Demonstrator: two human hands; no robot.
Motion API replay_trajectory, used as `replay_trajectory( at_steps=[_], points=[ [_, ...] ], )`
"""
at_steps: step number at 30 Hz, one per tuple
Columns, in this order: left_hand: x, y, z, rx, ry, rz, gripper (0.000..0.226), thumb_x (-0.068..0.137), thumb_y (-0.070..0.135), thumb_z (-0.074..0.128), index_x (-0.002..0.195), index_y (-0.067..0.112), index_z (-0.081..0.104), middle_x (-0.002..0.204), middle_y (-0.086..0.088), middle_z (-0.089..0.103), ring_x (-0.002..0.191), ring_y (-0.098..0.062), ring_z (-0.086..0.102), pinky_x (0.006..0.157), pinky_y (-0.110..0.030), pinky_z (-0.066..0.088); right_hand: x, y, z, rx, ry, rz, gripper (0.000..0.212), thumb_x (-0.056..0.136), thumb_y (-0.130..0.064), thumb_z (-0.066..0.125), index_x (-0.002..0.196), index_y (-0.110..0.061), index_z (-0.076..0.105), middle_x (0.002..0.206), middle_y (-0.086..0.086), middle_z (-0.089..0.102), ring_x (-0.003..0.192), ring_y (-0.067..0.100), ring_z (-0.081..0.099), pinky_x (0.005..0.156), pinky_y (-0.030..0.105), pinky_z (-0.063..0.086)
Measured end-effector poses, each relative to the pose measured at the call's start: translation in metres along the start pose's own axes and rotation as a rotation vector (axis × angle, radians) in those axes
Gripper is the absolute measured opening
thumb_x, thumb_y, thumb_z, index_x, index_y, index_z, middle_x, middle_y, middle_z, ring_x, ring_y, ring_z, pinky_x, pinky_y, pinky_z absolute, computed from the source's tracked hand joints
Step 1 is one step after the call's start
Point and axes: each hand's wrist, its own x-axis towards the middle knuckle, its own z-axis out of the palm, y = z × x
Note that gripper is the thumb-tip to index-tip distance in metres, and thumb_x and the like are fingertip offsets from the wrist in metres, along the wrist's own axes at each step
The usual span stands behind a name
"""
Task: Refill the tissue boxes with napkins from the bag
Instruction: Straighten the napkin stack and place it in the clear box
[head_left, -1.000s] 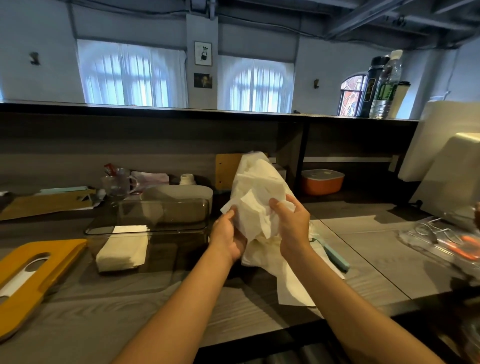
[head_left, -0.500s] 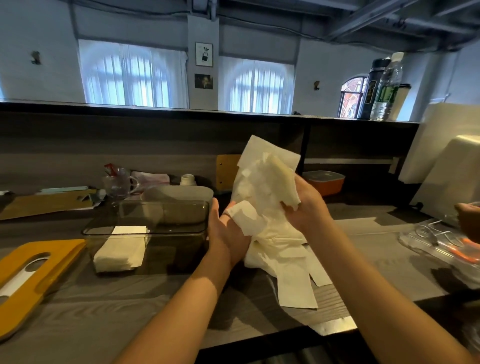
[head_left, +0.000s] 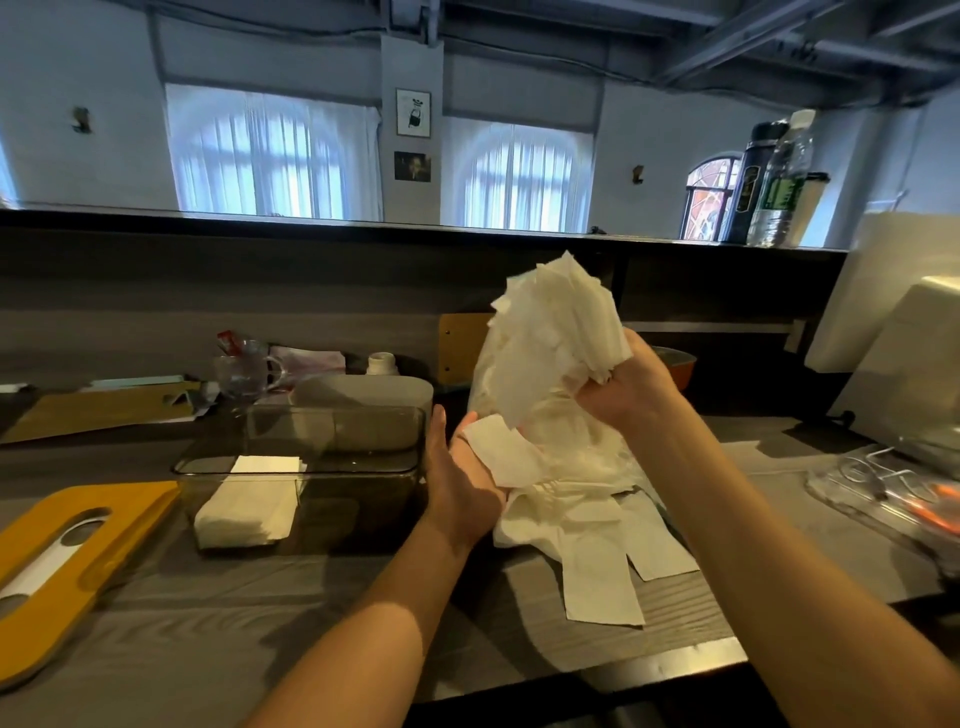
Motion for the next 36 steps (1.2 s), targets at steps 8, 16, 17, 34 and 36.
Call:
replay_trajectory(
  at_steps=[8,16,17,34,36],
  points=[
    [-0.011,0.003,0.01,-0.054,-0.097,-0.053,0.089,0.072,0.075,0.048,0.137,0.015,0.056,0.134,-0.02,0.06,0.12,-0.041,0.056,0.1,-0.053,0.042,0.008,0.025,-0.015,-0.262,0.158,0.174,0.016,0.094,-0.012,0.061,0.108,-0.005,0.064,0.091,0.011,0.064,0.08,0.021,0.063,0.067,0.033,0.055],
    [-0.007,-0.008,0.01,0.173,0.016,-0.024,0.05,0.091,0.043,0.059,0.133,0.016,0.059,0.114,-0.017,0.071,0.107,-0.035,0.064,0.088,-0.049,0.055,0.013,0.058,-0.043,-0.509,0.308,0.09,0.049,0.08,-0.023,0.08,0.125,-0.012,0.063,0.112,0.013,0.066,0.099,0.028,0.065,0.063,0.033,0.055],
    [-0.006,-0.009,0.01,0.181,0.029,-0.033,0.044,0.095,0.042,0.054,0.131,0.016,0.06,0.11,-0.016,0.072,0.106,-0.034,0.064,0.087,-0.049,0.056,0.014,0.062,-0.045,-0.538,0.316,0.095,0.049,0.079,-0.025,0.08,0.124,-0.015,0.063,0.113,0.011,0.066,0.1,0.028,0.064,0.065,0.035,0.056],
    [0.009,-0.01,0.001,0.355,0.297,0.079,0.028,0.097,0.019,0.062,0.124,0.016,0.057,0.111,-0.015,0.07,0.096,-0.034,0.069,0.072,-0.046,0.058,-0.004,0.066,-0.056,-1.439,0.21,-0.716,0.059,0.082,-0.037,0.078,0.134,-0.021,0.055,0.138,0.003,0.05,0.125,0.023,0.045,0.105,0.041,0.041],
    [0.011,-0.009,0.0,0.372,0.333,0.096,0.03,0.095,0.021,0.065,0.123,0.016,0.057,0.11,-0.015,0.07,0.097,-0.034,0.069,0.075,-0.047,0.058,-0.006,0.057,-0.054,-1.553,0.11,-0.958,0.049,0.082,-0.034,0.076,0.127,-0.019,0.062,0.132,0.006,0.058,0.121,0.025,0.051,0.105,0.044,0.041]
  ],
)
